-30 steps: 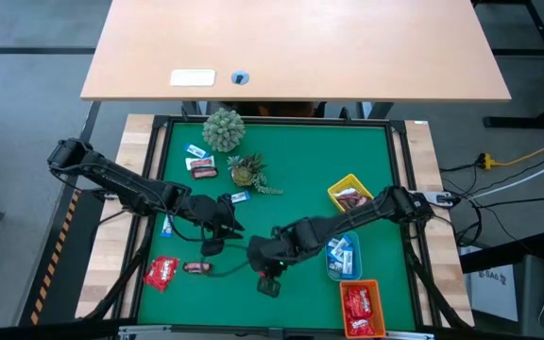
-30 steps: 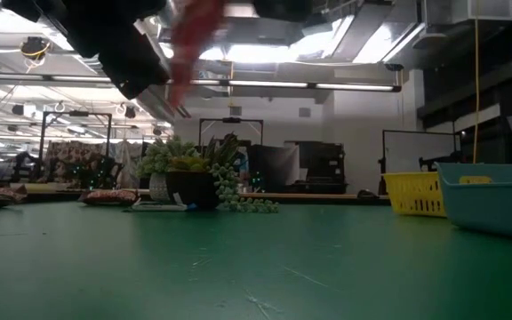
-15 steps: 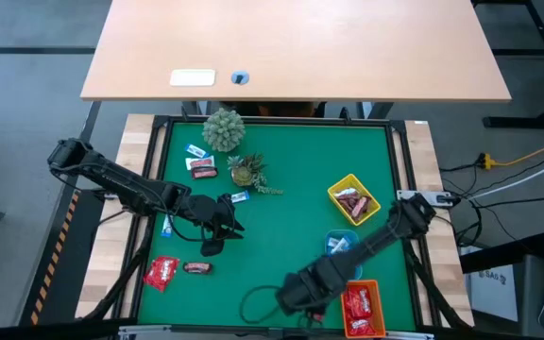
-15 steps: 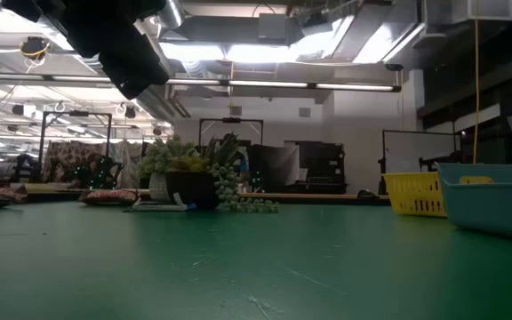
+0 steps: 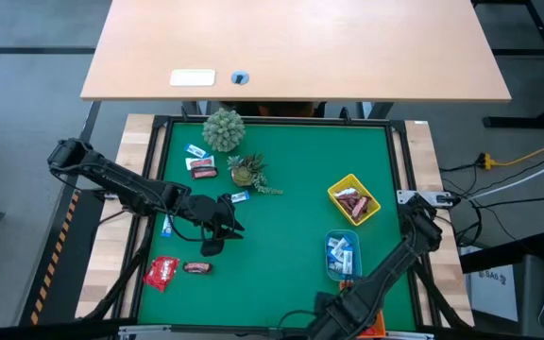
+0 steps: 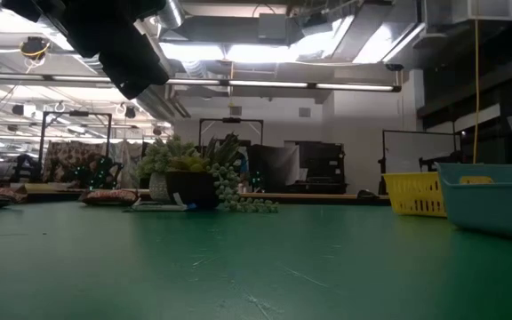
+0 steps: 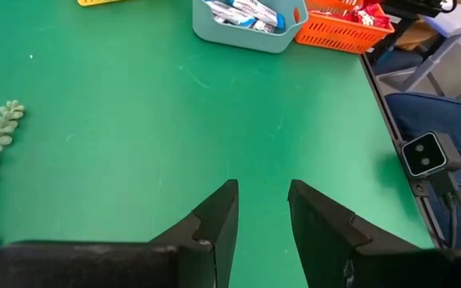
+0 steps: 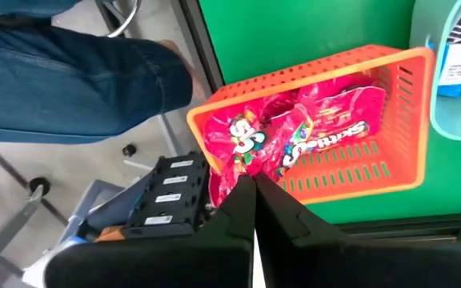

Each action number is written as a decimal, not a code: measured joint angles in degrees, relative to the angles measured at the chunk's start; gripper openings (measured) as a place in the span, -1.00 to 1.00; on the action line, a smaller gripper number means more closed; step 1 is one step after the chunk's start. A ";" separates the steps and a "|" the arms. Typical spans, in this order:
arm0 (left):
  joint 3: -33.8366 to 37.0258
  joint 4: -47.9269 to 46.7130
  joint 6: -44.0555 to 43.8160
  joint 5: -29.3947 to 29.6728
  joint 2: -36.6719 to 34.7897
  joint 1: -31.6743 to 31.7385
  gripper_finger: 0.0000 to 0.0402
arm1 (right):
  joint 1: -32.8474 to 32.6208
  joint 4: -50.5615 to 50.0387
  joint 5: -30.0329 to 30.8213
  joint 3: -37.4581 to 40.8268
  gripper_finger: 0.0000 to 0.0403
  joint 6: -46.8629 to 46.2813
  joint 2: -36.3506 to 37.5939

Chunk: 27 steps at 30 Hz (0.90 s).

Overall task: Sort candy
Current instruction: Put the red candy into the orange bin, then put the brown candy into the yellow bin

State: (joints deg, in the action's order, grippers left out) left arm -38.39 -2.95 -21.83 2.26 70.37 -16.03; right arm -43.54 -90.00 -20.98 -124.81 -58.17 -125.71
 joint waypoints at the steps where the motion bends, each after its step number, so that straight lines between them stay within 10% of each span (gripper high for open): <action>1: 0.00 0.00 -0.02 0.00 0.00 0.00 -0.46 | -0.19 -0.07 0.44 0.00 -1.00 0.00 0.00; 13: 0.00 -0.01 0.00 -0.30 0.00 -0.22 -0.46 | -0.34 -0.02 0.99 0.00 -0.93 0.09 0.02; 27: 0.00 -3.04 0.05 -4.69 0.00 -0.22 -0.46 | -0.32 -0.02 7.53 0.00 -0.16 -0.11 0.05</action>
State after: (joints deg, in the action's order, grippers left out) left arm -38.39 -6.00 -21.78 -2.43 70.37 -16.25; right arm -43.86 -90.02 -13.45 -124.81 -58.28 -125.66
